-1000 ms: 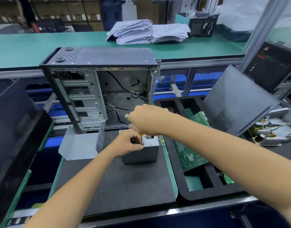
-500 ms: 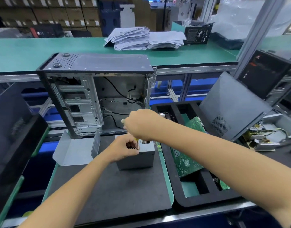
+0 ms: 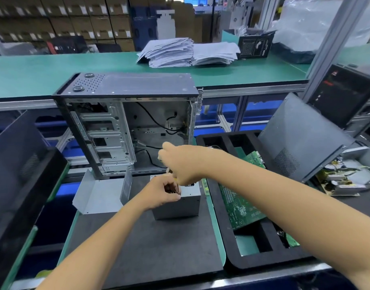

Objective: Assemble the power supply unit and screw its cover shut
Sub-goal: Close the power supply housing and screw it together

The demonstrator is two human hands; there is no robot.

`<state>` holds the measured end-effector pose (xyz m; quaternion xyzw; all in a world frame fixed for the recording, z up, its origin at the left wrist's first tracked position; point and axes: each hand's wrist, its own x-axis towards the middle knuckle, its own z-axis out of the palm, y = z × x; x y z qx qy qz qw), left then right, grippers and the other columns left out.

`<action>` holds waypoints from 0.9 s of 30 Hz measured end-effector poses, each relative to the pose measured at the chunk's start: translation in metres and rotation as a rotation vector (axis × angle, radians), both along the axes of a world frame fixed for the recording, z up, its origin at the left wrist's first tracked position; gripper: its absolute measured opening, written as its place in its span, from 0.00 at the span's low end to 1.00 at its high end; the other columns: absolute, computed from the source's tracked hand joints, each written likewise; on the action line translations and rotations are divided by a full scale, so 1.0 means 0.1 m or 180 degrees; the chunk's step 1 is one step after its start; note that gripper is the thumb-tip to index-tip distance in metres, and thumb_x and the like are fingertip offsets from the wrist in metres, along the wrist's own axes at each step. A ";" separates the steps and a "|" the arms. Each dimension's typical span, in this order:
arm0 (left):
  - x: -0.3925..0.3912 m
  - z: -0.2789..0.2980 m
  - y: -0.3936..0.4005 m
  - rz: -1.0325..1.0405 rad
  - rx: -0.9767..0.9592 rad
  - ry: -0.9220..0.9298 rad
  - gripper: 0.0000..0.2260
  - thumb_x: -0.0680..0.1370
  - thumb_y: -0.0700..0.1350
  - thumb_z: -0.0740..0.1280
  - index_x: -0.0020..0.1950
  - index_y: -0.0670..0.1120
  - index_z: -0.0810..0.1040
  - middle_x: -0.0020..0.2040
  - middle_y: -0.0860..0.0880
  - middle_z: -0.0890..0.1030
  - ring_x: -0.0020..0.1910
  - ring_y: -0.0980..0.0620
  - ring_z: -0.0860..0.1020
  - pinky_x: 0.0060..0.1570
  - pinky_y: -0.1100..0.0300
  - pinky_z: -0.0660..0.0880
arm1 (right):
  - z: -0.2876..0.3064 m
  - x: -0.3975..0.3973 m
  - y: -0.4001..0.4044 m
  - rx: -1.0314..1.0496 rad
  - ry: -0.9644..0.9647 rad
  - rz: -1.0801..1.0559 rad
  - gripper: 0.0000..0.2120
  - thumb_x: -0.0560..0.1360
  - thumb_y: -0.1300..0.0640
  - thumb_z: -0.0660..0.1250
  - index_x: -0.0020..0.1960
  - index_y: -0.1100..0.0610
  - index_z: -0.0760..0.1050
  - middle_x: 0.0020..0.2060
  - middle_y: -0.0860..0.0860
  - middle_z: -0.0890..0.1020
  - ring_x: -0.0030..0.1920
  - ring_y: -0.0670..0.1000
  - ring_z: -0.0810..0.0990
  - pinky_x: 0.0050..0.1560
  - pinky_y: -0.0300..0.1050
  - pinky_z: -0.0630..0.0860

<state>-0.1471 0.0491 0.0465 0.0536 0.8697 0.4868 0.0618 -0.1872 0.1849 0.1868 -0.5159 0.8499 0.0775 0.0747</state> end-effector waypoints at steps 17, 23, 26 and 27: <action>0.01 0.05 0.01 0.0060 -0.0092 -0.0064 0.04 0.68 0.34 0.73 0.40 0.39 0.80 0.34 0.55 0.78 0.33 0.62 0.74 0.36 0.69 0.70 | 0.01 0.00 -0.02 -0.0196 -0.0039 0.0054 0.03 0.74 0.58 0.65 0.46 0.58 0.73 0.42 0.52 0.71 0.43 0.55 0.75 0.38 0.47 0.73; 0.03 0.04 0.02 0.0081 -0.0029 -0.0130 0.04 0.69 0.33 0.73 0.40 0.37 0.79 0.32 0.61 0.78 0.30 0.63 0.73 0.32 0.70 0.69 | -0.05 -0.03 -0.05 -0.0076 0.0308 -0.0177 0.11 0.79 0.54 0.59 0.57 0.59 0.73 0.43 0.54 0.73 0.39 0.55 0.75 0.36 0.48 0.73; 0.01 0.05 0.01 0.0108 0.0008 -0.0099 0.05 0.68 0.34 0.73 0.38 0.41 0.79 0.35 0.58 0.77 0.32 0.62 0.74 0.35 0.68 0.70 | 0.00 -0.04 -0.01 -0.0006 -0.0316 -0.0055 0.08 0.74 0.58 0.64 0.51 0.59 0.70 0.50 0.55 0.72 0.41 0.53 0.74 0.37 0.47 0.72; 0.01 0.05 0.01 0.0101 -0.0004 -0.0074 0.06 0.68 0.33 0.73 0.37 0.43 0.79 0.34 0.59 0.77 0.32 0.63 0.74 0.36 0.70 0.70 | 0.01 -0.04 -0.01 -0.0015 -0.0272 -0.0017 0.05 0.72 0.60 0.65 0.46 0.59 0.69 0.48 0.55 0.73 0.41 0.54 0.74 0.36 0.47 0.71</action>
